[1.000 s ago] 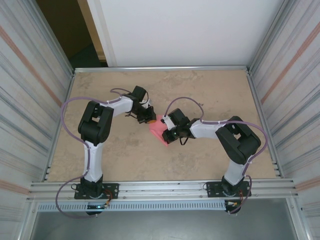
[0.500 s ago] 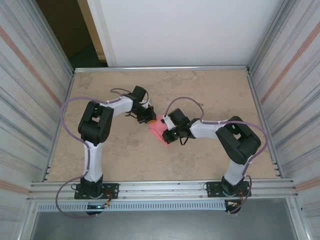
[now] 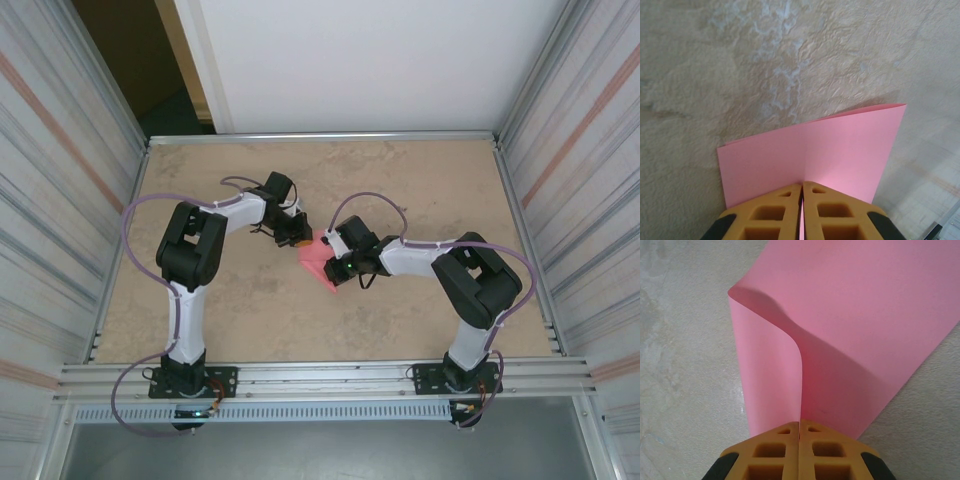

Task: Fold a paper plane with a square sheet of paper (pick it up from the middle)
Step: Third fold the triangle at the center of the table.

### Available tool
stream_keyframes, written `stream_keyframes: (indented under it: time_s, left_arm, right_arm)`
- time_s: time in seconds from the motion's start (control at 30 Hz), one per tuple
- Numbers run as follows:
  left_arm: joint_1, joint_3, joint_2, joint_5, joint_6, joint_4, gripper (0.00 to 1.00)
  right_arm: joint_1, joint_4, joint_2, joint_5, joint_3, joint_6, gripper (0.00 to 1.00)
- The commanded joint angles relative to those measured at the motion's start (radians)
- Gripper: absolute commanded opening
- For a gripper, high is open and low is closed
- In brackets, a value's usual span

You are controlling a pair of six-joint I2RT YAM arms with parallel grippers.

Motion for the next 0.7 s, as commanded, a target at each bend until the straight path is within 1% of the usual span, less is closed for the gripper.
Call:
stream_keyframes:
  time_s: [0.0,0.37,0.67]
  left_arm:
    - [-0.015,-0.01,0.053,-0.034,0.024,-0.065,0.1]
    - [-0.015,-0.008,0.052,-0.034,0.022,-0.065,0.1]
    - [-0.015,0.006,0.05,-0.033,0.024,-0.071,0.1]
  right_arm:
    - [0.002,-0.023,0.004,0.004,0.02,0.009,0.06]
    - [0.006,-0.041,0.018,0.014,0.019,0.019,0.06]
    - [0.007,-0.049,0.037,-0.002,0.02,0.021,0.06]
